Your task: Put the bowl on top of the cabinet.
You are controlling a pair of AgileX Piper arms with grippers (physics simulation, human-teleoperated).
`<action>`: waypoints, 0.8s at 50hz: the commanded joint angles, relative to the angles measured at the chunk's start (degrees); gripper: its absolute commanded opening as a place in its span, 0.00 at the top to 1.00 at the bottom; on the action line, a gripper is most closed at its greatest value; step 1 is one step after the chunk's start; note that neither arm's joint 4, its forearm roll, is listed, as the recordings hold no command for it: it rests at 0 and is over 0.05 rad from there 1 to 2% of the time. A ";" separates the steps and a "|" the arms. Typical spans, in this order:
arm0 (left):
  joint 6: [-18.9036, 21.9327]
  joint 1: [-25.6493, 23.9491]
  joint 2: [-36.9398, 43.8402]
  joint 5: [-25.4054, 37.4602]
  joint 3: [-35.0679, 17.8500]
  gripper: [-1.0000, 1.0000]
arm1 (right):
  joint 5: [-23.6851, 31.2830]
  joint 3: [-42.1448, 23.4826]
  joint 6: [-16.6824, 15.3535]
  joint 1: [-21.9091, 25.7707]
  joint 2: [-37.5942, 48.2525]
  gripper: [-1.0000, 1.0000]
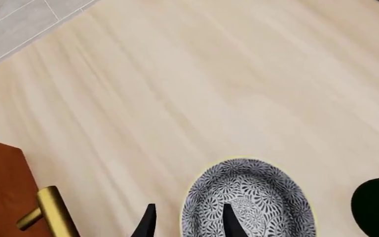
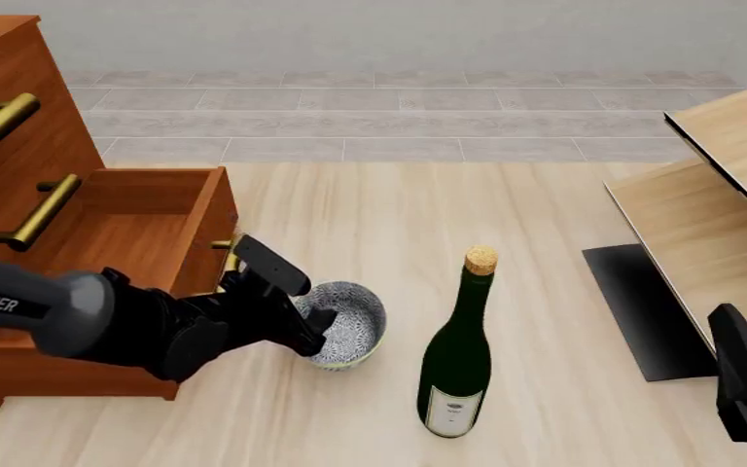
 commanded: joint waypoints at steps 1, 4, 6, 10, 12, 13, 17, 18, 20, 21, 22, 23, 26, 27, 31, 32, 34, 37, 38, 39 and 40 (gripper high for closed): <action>0.17 0.13 1.03 -0.37 0.02 0.00 | 0.00 0.00 -0.01 -0.01 -0.01 0.00; 0.30 0.15 1.29 -0.64 0.05 0.00 | 0.00 0.00 0.00 0.00 0.00 0.00; 0.37 0.19 1.61 -0.77 -0.01 0.00 | 0.00 0.00 -0.01 0.00 0.00 0.00; 0.30 -0.02 1.58 -0.75 0.06 0.00 | 0.00 0.00 0.00 0.00 0.00 0.00; 0.31 0.00 1.83 -0.77 -0.02 0.00 | 0.00 0.00 0.00 0.00 0.00 0.00; 0.32 -0.03 1.87 -0.78 -0.03 0.00 | 0.00 0.00 0.00 -0.01 -0.01 0.00; 0.33 -0.05 2.28 -0.80 -0.18 0.00 | 0.00 0.00 -0.01 0.00 -0.01 0.00; 0.31 -0.07 2.46 -0.83 -0.21 0.00 | 0.00 0.00 -0.01 0.00 0.00 0.00; 0.45 -0.15 2.44 -1.06 -0.11 0.00 | 0.00 0.00 0.00 -0.01 -0.01 0.00; 0.47 -0.38 1.46 -1.97 0.61 0.00 | 0.00 0.00 0.00 0.00 -0.01 0.00; 0.47 -0.38 1.45 -1.98 0.62 0.00 | 0.00 0.00 0.00 0.00 -0.01 0.00; 1.71 0.90 0.45 -3.12 0.94 1.00 | 0.00 0.00 -0.02 0.00 0.00 0.00; 0.59 1.93 -0.63 -1.82 0.10 1.00 | 0.00 0.00 0.01 -0.01 0.00 0.00; 0.88 1.93 -0.91 -1.42 -0.07 1.00 | 0.00 0.00 0.00 0.00 0.01 0.00; 0.92 1.72 -1.76 -1.48 0.48 1.00 | 0.00 0.00 0.00 -0.01 0.00 0.00; 0.72 1.49 -2.37 -1.28 0.72 1.00 | 0.00 0.00 0.00 0.00 0.00 0.00; 0.92 1.77 -3.59 -0.91 0.76 1.00 | 0.00 0.00 0.01 0.00 0.00 0.00; 0.54 1.96 -5.72 -0.08 0.73 1.00 | 0.00 0.00 0.00 -0.01 0.00 0.00; 0.24 1.91 -6.23 0.42 0.62 1.00 | 0.00 0.00 -0.01 0.00 -0.01 0.00; 0.41 2.10 -6.56 0.44 0.64 1.00 | 0.00 0.00 -0.01 0.01 0.00 0.00; 0.58 1.98 -6.94 0.27 0.94 1.00 | 0.00 0.00 -0.01 0.00 0.00 0.00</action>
